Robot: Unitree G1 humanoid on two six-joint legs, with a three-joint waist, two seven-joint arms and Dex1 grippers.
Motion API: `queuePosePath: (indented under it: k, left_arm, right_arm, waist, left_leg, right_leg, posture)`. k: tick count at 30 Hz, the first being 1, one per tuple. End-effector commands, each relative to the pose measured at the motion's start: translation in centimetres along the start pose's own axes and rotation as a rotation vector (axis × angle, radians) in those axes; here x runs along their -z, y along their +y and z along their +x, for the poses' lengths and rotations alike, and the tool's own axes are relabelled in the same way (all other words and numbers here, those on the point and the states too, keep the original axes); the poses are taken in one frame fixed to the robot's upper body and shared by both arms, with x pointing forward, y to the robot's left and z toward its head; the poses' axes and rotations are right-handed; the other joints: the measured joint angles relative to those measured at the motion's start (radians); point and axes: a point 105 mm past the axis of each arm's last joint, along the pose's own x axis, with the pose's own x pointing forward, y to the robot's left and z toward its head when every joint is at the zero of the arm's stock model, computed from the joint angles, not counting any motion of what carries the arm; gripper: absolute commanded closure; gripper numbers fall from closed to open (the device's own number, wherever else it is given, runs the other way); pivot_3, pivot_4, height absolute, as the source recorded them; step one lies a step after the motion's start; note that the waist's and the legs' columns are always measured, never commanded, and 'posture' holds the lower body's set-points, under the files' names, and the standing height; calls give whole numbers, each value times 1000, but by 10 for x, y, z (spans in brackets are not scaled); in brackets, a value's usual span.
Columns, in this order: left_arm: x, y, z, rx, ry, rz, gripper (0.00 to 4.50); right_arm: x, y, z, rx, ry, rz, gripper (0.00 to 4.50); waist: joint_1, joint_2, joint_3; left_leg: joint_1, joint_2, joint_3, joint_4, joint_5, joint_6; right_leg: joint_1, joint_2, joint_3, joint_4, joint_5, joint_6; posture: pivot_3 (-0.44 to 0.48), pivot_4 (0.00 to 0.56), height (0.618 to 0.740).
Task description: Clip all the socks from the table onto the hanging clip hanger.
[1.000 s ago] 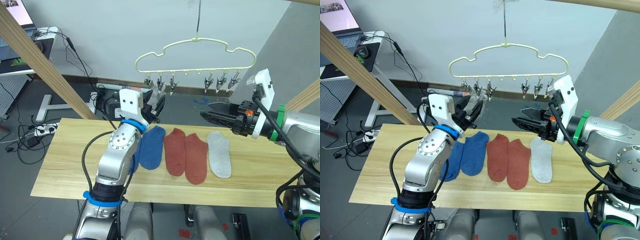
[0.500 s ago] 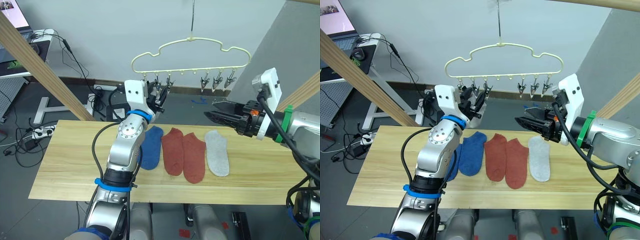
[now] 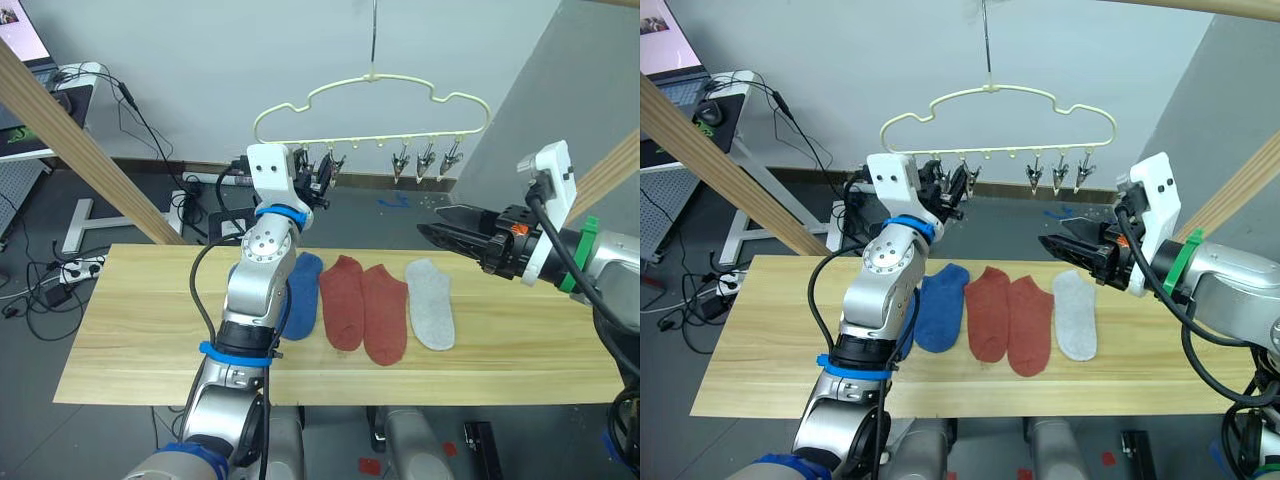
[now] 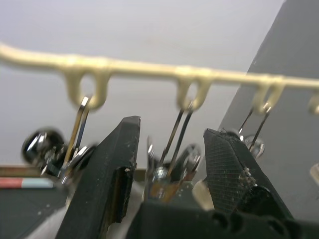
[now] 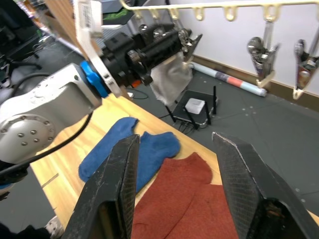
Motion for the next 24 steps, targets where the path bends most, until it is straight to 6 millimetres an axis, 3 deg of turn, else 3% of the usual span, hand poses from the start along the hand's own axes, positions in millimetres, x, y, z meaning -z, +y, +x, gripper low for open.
queuePosePath:
  k: [1,13,16,20,22,24]
  left_arm:
    - [-15,-2,2,-3,-55,3,2219]
    - [-9,2,1,-15,-14,-4,2219]
    - [-8,4,1,-19,-11,-3,2760]
    - [-8,5,1,-24,-8,-3,3896]
    - [-8,6,2,-26,-7,-5,4222]
    - [-8,6,1,-26,-8,-7,4236]
  right_arm:
    - [-7,6,-3,-14,-33,-13,2083]
    - [-7,6,-3,-6,-34,7,2083]
    - [-7,6,-3,-3,-34,9,2083]
    - [-7,6,-3,0,-35,13,2083]
    - [-7,5,-3,2,-35,15,2083]
    - [-7,5,-3,3,-35,16,2083]
  waist:
    - [-1,0,0]
    - [-1,0,0]
    - [-1,0,0]
    - [-1,0,0]
    - [-1,0,0]
    - [-1,0,0]
  left_leg:
    - [0,0,0,1,0,0]
    - [-1,0,0,7,0,0]
    - [-2,0,0,6,0,0]
    - [-2,0,0,7,0,0]
    - [-2,0,0,7,0,0]
    - [-2,0,0,7,0,0]
  right_leg:
    - [0,0,0,1,0,0]
    - [0,1,1,1,1,2]
    - [0,1,1,1,1,2]
    - [0,1,1,1,1,2]
    - [0,1,1,1,1,2]
    - [0,1,2,1,1,2]
  posture:
    - [-39,296,740]
    - [-37,302,740]
    - [-36,302,740]
    - [-37,302,740]
    - [-36,302,740]
    - [-34,302,740]
